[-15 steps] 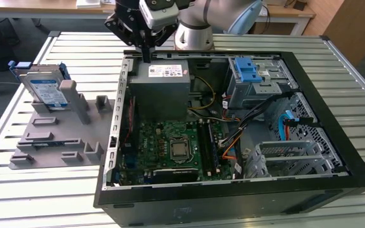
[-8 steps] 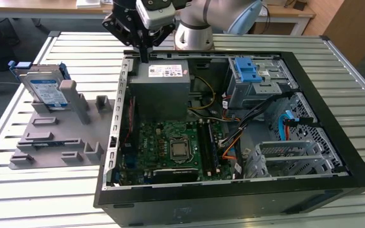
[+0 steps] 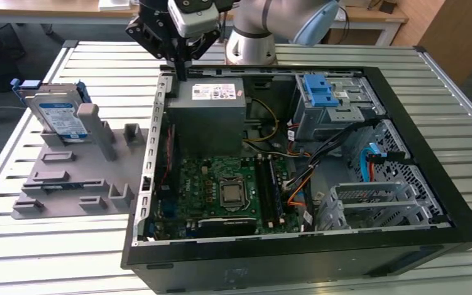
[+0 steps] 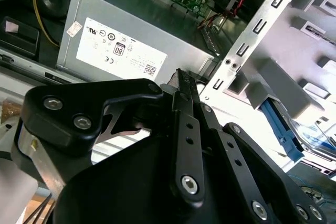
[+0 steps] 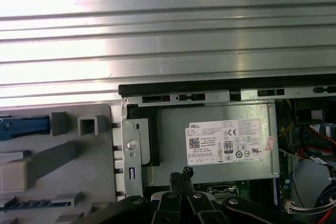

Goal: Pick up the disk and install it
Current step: 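Reach for the disk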

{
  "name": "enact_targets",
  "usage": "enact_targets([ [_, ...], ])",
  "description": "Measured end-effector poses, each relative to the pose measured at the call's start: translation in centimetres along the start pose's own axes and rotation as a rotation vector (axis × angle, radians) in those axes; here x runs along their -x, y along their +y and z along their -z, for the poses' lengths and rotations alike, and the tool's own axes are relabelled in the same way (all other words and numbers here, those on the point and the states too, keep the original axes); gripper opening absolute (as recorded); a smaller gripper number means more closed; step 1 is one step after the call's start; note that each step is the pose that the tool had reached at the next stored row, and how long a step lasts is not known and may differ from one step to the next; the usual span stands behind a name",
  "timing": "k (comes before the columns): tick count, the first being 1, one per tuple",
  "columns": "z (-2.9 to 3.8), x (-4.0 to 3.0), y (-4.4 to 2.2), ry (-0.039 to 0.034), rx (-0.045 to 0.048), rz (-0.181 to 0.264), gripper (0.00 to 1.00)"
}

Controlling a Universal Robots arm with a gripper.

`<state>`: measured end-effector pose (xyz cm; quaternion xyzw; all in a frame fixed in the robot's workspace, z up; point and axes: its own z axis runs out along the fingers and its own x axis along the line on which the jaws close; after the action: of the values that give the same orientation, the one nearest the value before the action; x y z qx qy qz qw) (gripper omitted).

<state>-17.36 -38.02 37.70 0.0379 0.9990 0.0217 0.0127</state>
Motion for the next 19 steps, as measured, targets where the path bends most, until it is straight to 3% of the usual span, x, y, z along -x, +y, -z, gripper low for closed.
enact_targets([
  [19, -0.07, -0.94, 0.05, 0.0004, 0.0000, 0.000, 0.11],
])
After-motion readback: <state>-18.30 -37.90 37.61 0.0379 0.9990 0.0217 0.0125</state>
